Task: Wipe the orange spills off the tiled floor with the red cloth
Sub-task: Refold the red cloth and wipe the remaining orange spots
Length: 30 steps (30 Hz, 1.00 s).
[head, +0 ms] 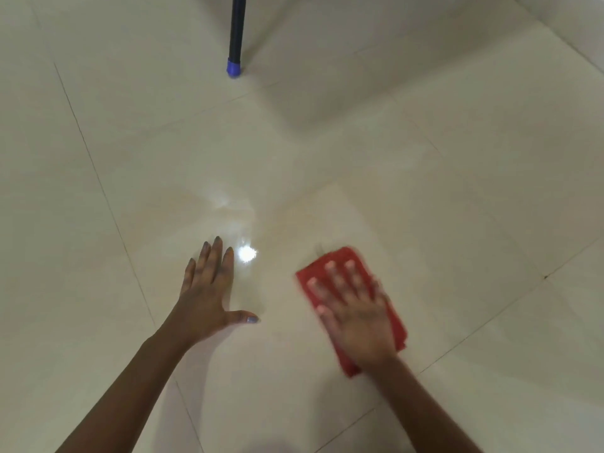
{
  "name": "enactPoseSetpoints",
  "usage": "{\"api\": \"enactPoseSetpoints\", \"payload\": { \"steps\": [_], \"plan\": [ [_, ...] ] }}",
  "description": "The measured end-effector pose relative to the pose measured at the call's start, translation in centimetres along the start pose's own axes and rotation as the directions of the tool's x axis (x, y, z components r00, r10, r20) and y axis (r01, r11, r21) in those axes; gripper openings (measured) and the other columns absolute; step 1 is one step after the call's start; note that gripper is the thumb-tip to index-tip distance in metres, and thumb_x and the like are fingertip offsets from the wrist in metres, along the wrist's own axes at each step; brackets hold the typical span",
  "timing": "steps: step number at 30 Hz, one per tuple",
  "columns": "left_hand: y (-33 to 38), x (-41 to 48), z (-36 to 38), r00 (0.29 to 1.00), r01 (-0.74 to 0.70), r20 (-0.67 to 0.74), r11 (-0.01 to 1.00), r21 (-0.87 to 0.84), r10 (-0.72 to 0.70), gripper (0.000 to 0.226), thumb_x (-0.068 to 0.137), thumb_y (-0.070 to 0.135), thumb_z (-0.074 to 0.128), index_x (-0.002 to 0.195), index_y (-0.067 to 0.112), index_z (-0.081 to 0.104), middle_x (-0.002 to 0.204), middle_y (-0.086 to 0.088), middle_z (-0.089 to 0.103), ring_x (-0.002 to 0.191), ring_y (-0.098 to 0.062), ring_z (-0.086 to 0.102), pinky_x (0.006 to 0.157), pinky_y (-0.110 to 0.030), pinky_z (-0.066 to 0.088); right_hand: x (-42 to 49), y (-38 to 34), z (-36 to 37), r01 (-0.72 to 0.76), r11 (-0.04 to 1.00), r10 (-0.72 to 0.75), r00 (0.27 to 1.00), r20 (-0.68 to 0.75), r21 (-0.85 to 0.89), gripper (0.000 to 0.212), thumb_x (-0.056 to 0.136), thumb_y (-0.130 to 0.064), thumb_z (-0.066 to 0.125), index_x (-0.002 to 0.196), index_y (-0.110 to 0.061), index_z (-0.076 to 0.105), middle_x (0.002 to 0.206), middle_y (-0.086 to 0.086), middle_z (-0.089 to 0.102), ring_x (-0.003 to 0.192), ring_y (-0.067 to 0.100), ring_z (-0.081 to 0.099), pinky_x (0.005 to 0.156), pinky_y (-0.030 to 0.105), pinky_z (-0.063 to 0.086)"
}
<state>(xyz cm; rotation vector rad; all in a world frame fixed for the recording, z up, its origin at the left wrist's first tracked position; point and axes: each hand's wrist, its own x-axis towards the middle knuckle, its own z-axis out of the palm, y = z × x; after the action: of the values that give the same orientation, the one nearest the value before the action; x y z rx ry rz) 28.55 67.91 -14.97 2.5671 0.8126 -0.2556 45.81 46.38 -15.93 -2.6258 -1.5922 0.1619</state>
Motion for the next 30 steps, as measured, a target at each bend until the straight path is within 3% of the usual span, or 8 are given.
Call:
{"api": "enactPoseSetpoints", "payload": {
  "steps": [5,10,12,18,22,24,26,30],
  "plan": [
    [0.1,-0.5,0.0,0.999,-0.038,-0.001,0.999,-0.019,0.038,0.127,0.052,0.096,0.024,0.146,0.015,0.002,0.154,-0.005,-0.012,0.139,-0.015,-0.019,0.109,-0.03,-0.018,9.2,2.1,-1.2,-0.299,0.954,0.299,0.954,0.005,-0.007,0.056,0.091,-0.047,0.013,0.144,-0.037,0.03,0.155,0.004,0.023,0.142,0.033,0.017,0.108,0.058,0.018],
    [-0.2,-3.7,0.4,0.996,-0.052,0.072,0.999,-0.016,0.053,0.117,0.063,0.09,0.03,0.146,0.01,0.009,0.155,-0.009,-0.008,0.141,-0.022,-0.01,0.11,-0.03,-0.013,2.0,-7.2,0.8,0.16,0.987,-0.161,0.987,0.03,0.013,0.049,0.095,-0.044,0.032,0.143,-0.038,0.03,0.155,0.002,0.024,0.142,0.031,0.017,0.109,0.058,0.02],
    [-0.3,-5.8,0.9,0.997,-0.025,0.069,0.999,-0.023,0.027,0.115,0.065,0.089,0.032,0.146,0.009,0.011,0.155,-0.01,-0.004,0.141,-0.025,-0.006,0.111,-0.033,-0.01,-2.1,-5.5,0.7,0.186,0.982,-0.186,0.982,0.016,0.035,0.048,0.094,-0.046,0.037,0.141,-0.04,0.032,0.154,-0.001,0.025,0.142,0.029,0.02,0.108,0.057,0.024],
    [-0.8,-8.3,1.7,0.999,0.031,0.025,0.999,-0.042,-0.03,0.111,0.068,0.086,0.034,0.146,0.009,0.012,0.155,-0.012,0.005,0.142,-0.025,-0.002,0.112,-0.033,-0.007,4.2,-3.3,0.2,-0.264,0.964,0.264,0.964,-0.026,-0.015,0.051,0.093,-0.045,0.025,0.142,-0.034,0.035,0.152,0.007,0.03,0.139,0.035,0.025,0.105,0.06,0.022],
    [-1.3,-10.3,1.6,0.998,0.056,0.021,0.997,-0.047,-0.055,0.11,0.07,0.085,0.033,0.147,0.009,0.01,0.155,-0.012,0.001,0.142,-0.025,-0.003,0.112,-0.034,-0.006,-0.7,-12.3,1.2,0.174,0.982,-0.178,0.983,0.043,0.076,0.048,0.095,-0.043,0.033,0.143,-0.036,0.03,0.154,0.003,0.025,0.142,0.033,0.017,0.108,0.06,0.021],
    [-1.6,-11.8,1.7,0.997,0.082,0.012,0.995,-0.059,-0.082,0.109,0.071,0.084,0.035,0.147,0.01,0.009,0.156,-0.011,0.0,0.142,-0.025,-0.003,0.112,-0.034,-0.004,-5.4,-11.7,1.1,0.272,0.96,-0.277,0.959,0.065,0.072,0.047,0.095,-0.045,0.036,0.141,-0.038,0.031,0.153,0.0,0.027,0.142,0.03,0.019,0.106,0.06,0.026],
    [-1.7,-12.6,1.9,0.995,0.103,0.006,0.992,-0.076,-0.103,0.109,0.071,0.083,0.036,0.147,0.011,0.011,0.156,-0.011,0.002,0.142,-0.026,-0.001,0.112,-0.035,-0.003,-6.5,-7.7,0.9,0.189,0.981,-0.19,0.981,0.023,0.031,0.047,0.091,-0.044,0.039,0.138,-0.039,0.038,0.15,0.0,0.032,0.137,0.031,0.029,0.101,0.059,0.033],
    [-1.2,-11.5,2.3,0.998,0.069,-0.008,0.995,-0.073,-0.07,0.107,0.071,0.082,0.037,0.146,0.009,0.015,0.155,-0.014,0.007,0.142,-0.028,0.002,0.112,-0.042,0.002,0.5,-2.6,0.4,-0.22,0.975,0.219,0.975,-0.033,-0.03,0.05,0.092,-0.042,0.032,0.141,-0.033,0.037,0.15,0.007,0.032,0.137,0.037,0.029,0.104,0.061,0.026]
  ]
}}
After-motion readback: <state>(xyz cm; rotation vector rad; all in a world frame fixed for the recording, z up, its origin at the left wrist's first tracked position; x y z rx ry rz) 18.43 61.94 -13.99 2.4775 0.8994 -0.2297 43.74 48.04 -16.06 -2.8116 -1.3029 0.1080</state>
